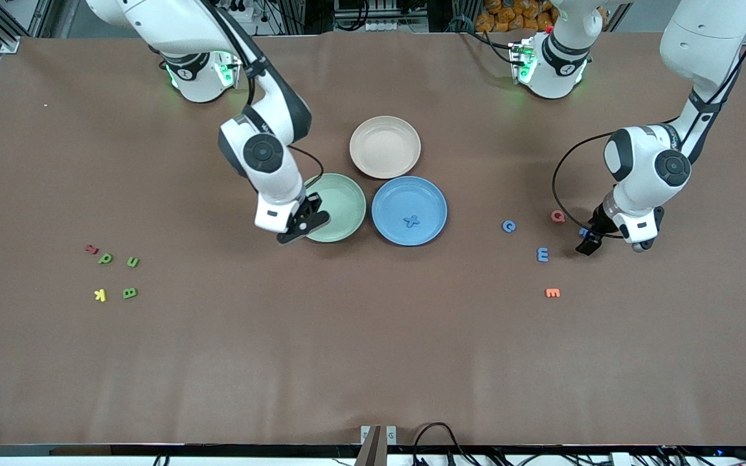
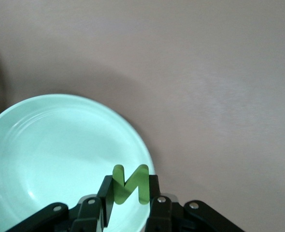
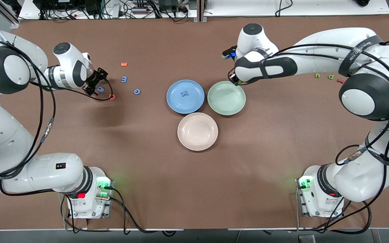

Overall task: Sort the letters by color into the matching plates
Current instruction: 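Place the N on the green plate while the left gripper grasps the blue e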

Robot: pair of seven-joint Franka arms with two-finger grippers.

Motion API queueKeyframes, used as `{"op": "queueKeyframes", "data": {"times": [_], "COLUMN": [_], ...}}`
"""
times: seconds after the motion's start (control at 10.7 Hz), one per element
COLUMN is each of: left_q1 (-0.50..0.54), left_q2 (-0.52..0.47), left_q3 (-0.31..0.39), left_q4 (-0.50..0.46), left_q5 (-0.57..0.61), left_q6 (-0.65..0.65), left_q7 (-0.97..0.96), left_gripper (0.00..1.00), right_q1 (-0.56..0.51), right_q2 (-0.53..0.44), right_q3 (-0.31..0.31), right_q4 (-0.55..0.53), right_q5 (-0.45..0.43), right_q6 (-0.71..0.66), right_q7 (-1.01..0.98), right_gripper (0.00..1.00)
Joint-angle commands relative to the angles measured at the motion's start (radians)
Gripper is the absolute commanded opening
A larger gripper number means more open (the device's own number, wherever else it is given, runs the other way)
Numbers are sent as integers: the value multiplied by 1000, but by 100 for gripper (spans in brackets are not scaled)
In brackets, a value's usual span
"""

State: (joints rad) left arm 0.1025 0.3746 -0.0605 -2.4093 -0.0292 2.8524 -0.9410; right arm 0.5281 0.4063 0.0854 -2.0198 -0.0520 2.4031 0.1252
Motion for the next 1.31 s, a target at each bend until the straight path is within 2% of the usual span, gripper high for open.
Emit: {"op": "queueKeyframes", "data": {"times": [0.0,0.09,0.19,0.28,0.38,0.47,0.56,0.66,0.94,1.22], "left_q1": [-9,-9,-7,-7,-7,-7,-7,-7,-7,-18], "left_q2": [9,7,4,3,1,0,-2,-3,-26,-46], "left_q3": [4,4,4,4,4,4,4,4,2,1], "left_q4": [9,9,7,4,1,1,1,1,4,28], "left_q5": [-12,-12,-12,-12,-12,-12,-12,-12,-11,-9], "left_q6": [15,15,15,15,15,13,13,12,5,-4], "left_q7": [2,2,2,2,-4,-5,-5,-4,8,73], "left_gripper": [88,38,9,0,0,0,0,0,0,0], "right_q1": [30,33,35,35,35,46,52,58,49,-9], "right_q2": [5,9,11,12,13,16,17,20,19,-10], "right_q3": [11,13,23,31,31,33,33,34,47,37], "right_q4": [10,10,12,12,13,18,27,32,38,56], "right_q5": [-29,-31,-29,-29,-31,-32,-43,-73,-88,-89], "right_q6": [-29,-27,-25,-25,-25,-25,-25,-25,-29,-93], "right_q7": [25,24,25,25,25,25,24,25,24,22], "right_gripper": [8,8,8,8,14,59,86,100,100,100]}}
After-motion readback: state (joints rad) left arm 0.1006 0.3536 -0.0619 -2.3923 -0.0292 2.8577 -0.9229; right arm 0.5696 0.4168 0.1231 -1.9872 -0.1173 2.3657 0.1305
